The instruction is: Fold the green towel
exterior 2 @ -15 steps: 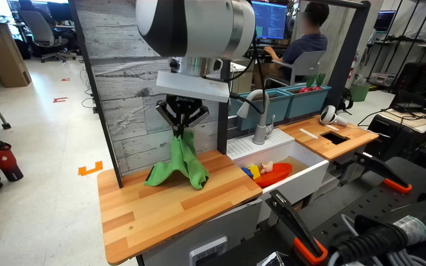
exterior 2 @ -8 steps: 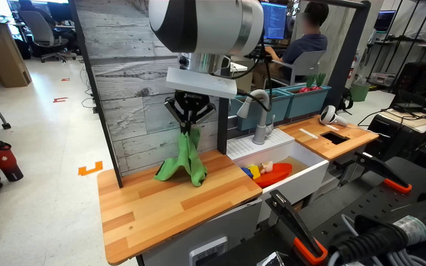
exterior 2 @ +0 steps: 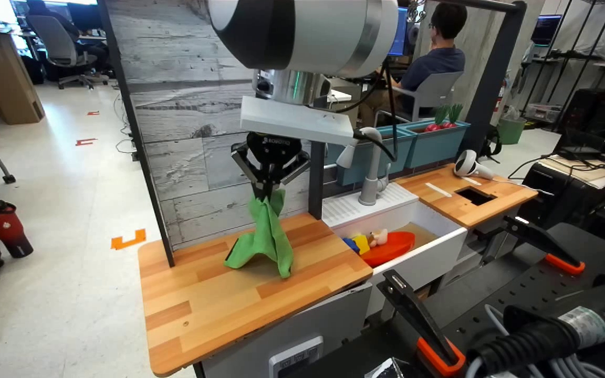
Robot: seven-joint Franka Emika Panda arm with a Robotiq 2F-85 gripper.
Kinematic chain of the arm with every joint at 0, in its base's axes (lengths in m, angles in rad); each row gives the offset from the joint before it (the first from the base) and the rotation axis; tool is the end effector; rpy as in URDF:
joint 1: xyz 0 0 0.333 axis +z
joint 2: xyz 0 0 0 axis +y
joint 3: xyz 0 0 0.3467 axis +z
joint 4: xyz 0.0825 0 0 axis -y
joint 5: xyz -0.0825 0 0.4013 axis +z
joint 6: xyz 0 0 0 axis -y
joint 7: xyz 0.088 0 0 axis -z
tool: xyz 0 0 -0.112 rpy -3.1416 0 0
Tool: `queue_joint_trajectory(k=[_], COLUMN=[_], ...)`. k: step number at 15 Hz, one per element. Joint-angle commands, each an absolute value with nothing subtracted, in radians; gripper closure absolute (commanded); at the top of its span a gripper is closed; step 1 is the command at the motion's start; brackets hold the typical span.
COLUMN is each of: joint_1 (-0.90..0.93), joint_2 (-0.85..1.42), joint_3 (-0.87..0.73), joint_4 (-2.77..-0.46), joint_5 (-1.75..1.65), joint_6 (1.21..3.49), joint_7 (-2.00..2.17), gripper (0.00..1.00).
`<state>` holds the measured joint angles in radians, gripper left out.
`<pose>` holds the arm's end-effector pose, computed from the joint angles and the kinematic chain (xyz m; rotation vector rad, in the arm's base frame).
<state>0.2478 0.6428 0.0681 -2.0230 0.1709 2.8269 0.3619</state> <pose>0.6068 0.1885 0.1459 -2.9662 0.3294 -0.1722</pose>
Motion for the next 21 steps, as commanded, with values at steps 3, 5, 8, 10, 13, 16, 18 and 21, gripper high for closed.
queue_joint_trajectory(k=[3, 5, 8, 10, 13, 16, 18, 21], joint_1=[0.168, 0.143, 0.129, 0.154, 0.189, 0.239, 0.267, 0.283], joint_2=[0.471, 0.435, 0.409, 0.427, 0.478, 0.574, 0.634, 0.722], joint_3=[0.148, 0.165, 0.165, 0.131, 0.091, 0.037, 0.012, 0.007], joint_4=[-2.218, -2.250, -2.269, -2.255, -2.221, -2.156, -2.108, -2.018], joint_5=[0.224, 0.242, 0.251, 0.220, 0.184, 0.129, 0.107, 0.100], joint_6=[2.895, 2.894, 2.882, 2.865, 2.850, 2.836, 2.816, 2.788], joint_7=[0.267, 0.246, 0.236, 0.262, 0.290, 0.316, 0.336, 0.338], gripper=[0.99, 0.99, 0.99, 0.99, 0.99, 0.99, 0.99, 0.99])
